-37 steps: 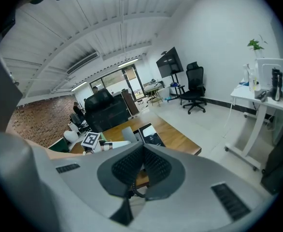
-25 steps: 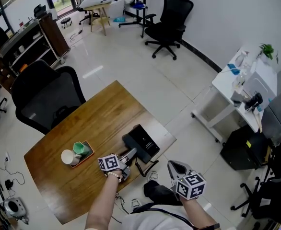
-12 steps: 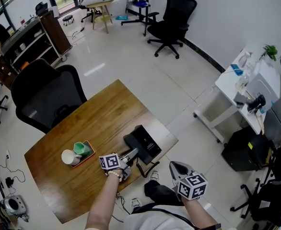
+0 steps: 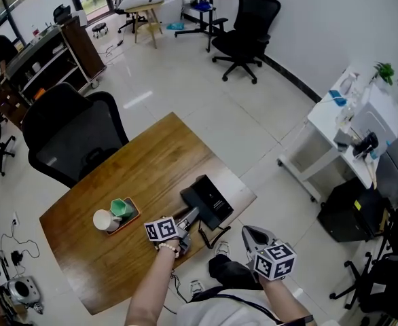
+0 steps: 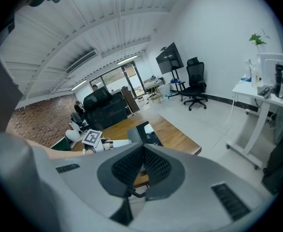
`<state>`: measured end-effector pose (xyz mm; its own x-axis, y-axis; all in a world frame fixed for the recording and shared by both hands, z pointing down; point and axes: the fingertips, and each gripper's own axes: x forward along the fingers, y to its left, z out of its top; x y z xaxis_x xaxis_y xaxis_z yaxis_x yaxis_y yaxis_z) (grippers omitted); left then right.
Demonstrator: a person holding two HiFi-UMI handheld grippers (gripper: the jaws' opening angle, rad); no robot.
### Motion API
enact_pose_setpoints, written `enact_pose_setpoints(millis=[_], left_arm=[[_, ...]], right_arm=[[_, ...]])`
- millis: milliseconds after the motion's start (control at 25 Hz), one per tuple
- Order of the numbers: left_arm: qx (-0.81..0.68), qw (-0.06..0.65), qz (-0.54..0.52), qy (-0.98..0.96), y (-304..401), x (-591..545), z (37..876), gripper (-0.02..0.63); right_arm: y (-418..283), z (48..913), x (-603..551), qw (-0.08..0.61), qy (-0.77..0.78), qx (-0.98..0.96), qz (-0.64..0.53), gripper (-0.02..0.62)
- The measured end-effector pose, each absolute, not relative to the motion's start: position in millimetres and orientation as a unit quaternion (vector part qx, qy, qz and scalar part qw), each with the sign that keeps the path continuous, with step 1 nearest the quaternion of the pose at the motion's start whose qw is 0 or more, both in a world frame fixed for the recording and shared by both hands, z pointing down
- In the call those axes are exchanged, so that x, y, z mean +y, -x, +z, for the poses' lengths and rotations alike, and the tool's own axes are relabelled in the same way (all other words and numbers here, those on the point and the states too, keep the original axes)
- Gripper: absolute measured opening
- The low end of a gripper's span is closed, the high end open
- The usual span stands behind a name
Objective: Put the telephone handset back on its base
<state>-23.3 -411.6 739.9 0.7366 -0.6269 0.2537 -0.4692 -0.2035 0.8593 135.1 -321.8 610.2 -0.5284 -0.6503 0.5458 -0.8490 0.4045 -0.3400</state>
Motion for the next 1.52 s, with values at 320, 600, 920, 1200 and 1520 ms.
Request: enact_pose_setpoints(millis=[320,600,920,1200,1520], left_arm=[[-0.441,0.467,-0.007,-0.766,56,-373,712,0.119],[-0.516,0.399,0.088,-0.752,80,-341,692,0.002],[-0.532,0.323,0.142,-0.770,69,-310,660,0.002],[-0.566,0.278,0.139,-0.764,70,-286,637,0.002],[-0.544,0.287,0.139,-0.776,65,-259,636,0.002]], right_arm=[[-123,591,-320,0.150,-0.461,-0.828,0.281,0.003],[-112,579,-318,0.138,-0.469,-0.832,0.260,0.003],[-102,572,-302,0.128,-0.483,-0.829,0.252,0.003],[-93,576,-269,0.128,-0.498,-0.823,0.240,0.003],[-84,592,-243,0.136,-0.498,-0.820,0.248,0.002]])
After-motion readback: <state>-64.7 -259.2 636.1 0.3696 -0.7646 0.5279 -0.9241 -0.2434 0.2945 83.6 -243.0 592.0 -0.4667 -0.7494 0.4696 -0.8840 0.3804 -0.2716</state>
